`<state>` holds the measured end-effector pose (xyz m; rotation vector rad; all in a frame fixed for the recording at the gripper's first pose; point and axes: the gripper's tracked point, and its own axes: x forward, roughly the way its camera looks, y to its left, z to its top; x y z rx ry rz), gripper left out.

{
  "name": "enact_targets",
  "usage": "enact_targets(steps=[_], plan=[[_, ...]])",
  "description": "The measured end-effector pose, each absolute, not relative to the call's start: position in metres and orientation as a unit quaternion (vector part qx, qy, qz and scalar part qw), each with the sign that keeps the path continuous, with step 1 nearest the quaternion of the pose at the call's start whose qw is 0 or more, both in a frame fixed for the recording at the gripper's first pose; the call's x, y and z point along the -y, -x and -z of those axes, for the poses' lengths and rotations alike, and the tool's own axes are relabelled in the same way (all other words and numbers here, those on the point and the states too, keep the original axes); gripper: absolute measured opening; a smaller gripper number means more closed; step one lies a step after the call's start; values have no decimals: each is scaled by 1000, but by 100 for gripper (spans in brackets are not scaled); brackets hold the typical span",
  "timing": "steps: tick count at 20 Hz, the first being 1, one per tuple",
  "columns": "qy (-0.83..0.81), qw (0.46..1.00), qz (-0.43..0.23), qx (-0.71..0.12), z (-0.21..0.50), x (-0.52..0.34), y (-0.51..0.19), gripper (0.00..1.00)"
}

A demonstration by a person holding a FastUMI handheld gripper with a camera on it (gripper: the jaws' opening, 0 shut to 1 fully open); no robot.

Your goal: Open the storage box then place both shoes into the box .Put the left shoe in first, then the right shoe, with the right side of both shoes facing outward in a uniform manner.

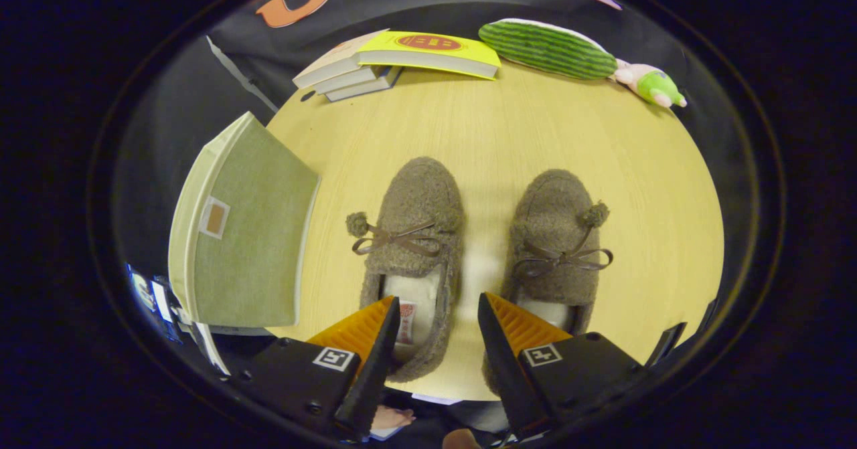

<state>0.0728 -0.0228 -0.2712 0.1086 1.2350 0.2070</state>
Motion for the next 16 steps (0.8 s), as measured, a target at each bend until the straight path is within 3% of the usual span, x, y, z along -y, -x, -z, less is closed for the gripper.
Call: enact_targets(steps=[4, 11, 13, 16], plan=[[-68, 788, -98, -604, 290, 13, -72, 61], [-144, 769, -74, -619, 293, 20, -74, 16], [-192, 755, -73, -623, 289, 15, -68, 8], [-239, 749, -73, -614, 278, 7, -62, 7]])
